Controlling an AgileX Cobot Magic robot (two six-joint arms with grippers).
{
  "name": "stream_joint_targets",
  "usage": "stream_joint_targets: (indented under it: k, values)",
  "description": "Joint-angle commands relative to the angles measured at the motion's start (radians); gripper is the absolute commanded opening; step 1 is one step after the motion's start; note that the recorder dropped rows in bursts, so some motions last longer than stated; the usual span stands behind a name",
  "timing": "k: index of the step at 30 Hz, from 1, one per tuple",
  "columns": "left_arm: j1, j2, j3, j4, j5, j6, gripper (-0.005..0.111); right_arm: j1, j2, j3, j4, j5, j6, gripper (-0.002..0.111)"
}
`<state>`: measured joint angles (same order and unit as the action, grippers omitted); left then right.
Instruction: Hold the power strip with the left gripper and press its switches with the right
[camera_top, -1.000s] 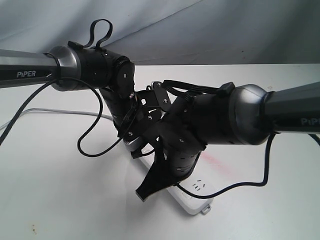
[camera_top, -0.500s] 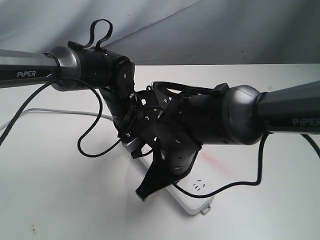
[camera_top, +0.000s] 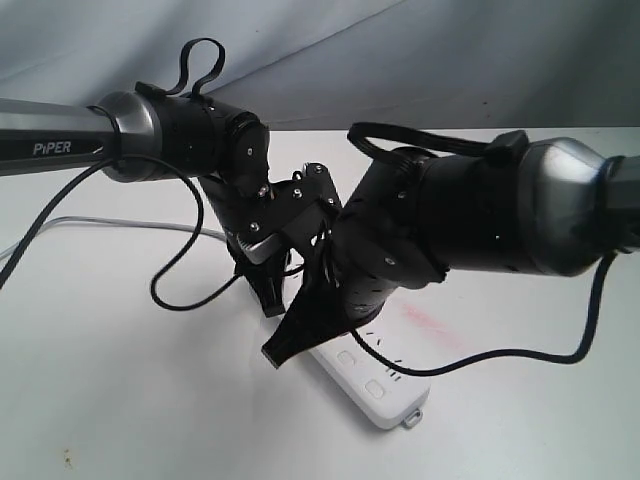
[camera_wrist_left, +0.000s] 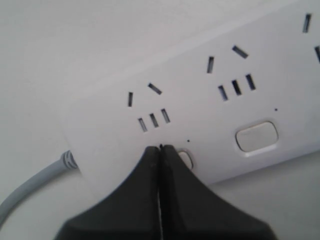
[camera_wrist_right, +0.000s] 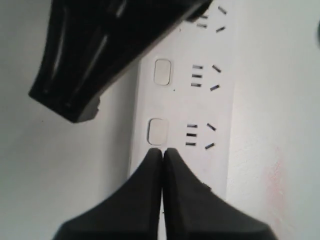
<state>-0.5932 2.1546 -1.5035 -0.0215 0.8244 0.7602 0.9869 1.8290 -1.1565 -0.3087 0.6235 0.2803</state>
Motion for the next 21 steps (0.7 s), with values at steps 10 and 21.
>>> stream_joint_targets:
  k: [10, 21]
  values:
    - [-0.005, 0.015, 0.020, -0.022, 0.046, -0.005, 0.000, -0.002, 0.064, 0.002, -0.019, -0.056, 0.015, 0.000]
    - [-0.005, 0.015, 0.020, -0.022, 0.046, -0.005, 0.000, -0.002, 0.112, 0.002, -0.061, -0.082, 0.040, 0.000]
